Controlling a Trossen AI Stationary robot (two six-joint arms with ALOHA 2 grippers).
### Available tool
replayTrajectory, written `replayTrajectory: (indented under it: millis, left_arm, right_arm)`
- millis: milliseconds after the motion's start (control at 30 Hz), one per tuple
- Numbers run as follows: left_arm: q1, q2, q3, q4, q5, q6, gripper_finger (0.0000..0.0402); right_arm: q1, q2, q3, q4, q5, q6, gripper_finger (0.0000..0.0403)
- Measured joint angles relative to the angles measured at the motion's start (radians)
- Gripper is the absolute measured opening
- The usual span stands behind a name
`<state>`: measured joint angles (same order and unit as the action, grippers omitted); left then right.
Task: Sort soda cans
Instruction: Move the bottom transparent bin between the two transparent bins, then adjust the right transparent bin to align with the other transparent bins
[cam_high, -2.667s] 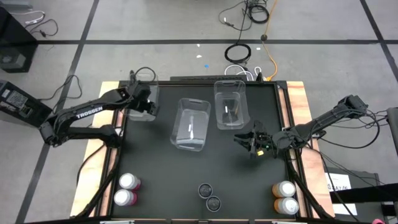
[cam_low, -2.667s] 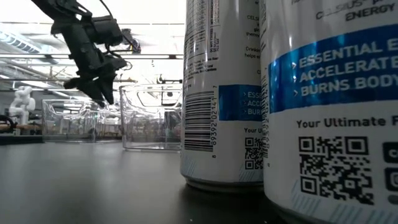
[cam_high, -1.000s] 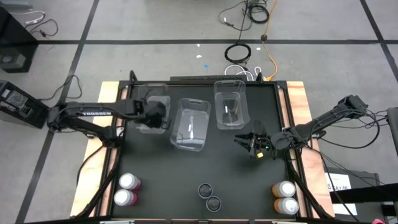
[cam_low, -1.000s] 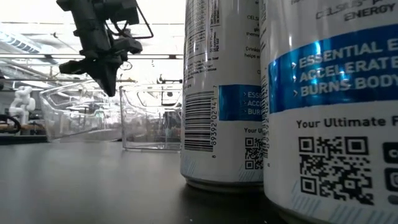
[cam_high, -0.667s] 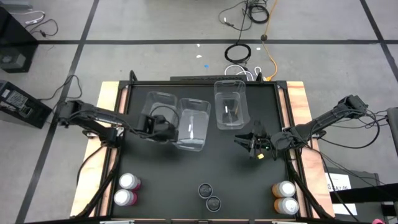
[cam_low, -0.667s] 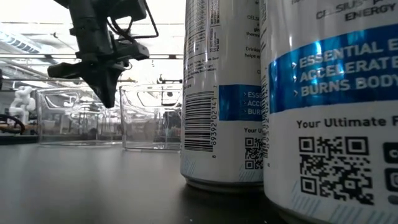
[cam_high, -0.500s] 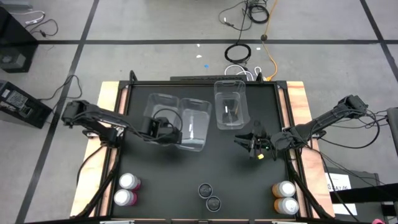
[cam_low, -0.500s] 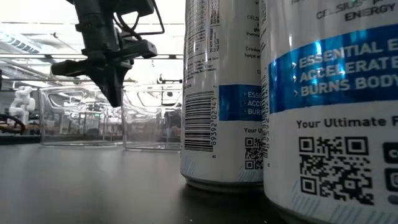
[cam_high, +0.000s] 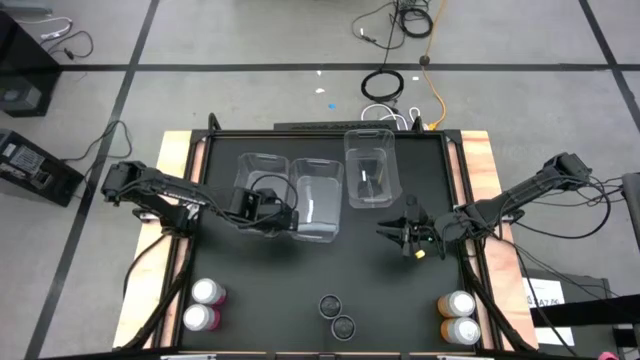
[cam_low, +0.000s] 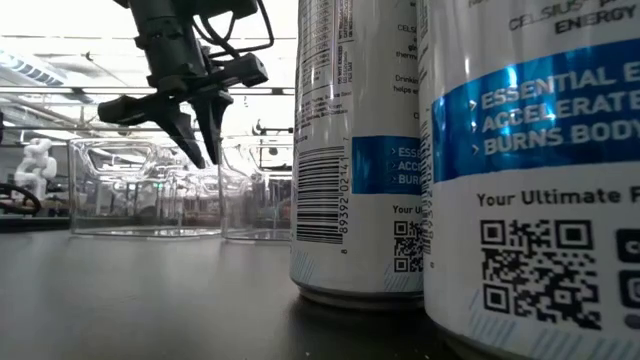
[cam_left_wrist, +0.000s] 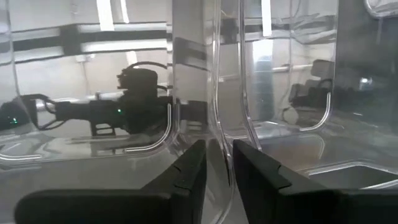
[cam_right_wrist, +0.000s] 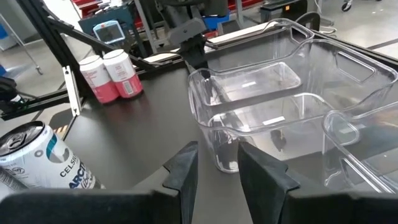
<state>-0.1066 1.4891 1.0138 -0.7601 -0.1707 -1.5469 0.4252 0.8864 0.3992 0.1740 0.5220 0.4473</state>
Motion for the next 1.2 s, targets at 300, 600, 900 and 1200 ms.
replayTrajectory:
  millis: [300, 600, 900, 1200]
  left_arm:
    - [0.001, 0.0, 0.0, -0.007, -0.003, 0.019, 0.0109]
    - [0.037, -0.008, 0.0, -0.016, 0.069, 0.064, 0.011]
    - [0.064, -0.094, -0.001, -0.008, 0.085, 0.098, 0.0109]
    - [0.075, -0.199, -0.001, -0.011, 0.06, 0.185, 0.0109]
  right_arm:
    - [0.0, 0.0, 0.0, 0.0, 0.0, 0.0, 0.0107]
    - [0.0, 0.0, 0.0, 0.0, 0.0, 0.0, 0.0107]
    - [0.0, 0.0, 0.0, 0.001, 0.0, 0.0, 0.0107]
    - [0.0, 0.0, 0.0, 0.001, 0.004, 0.004, 0.0107]
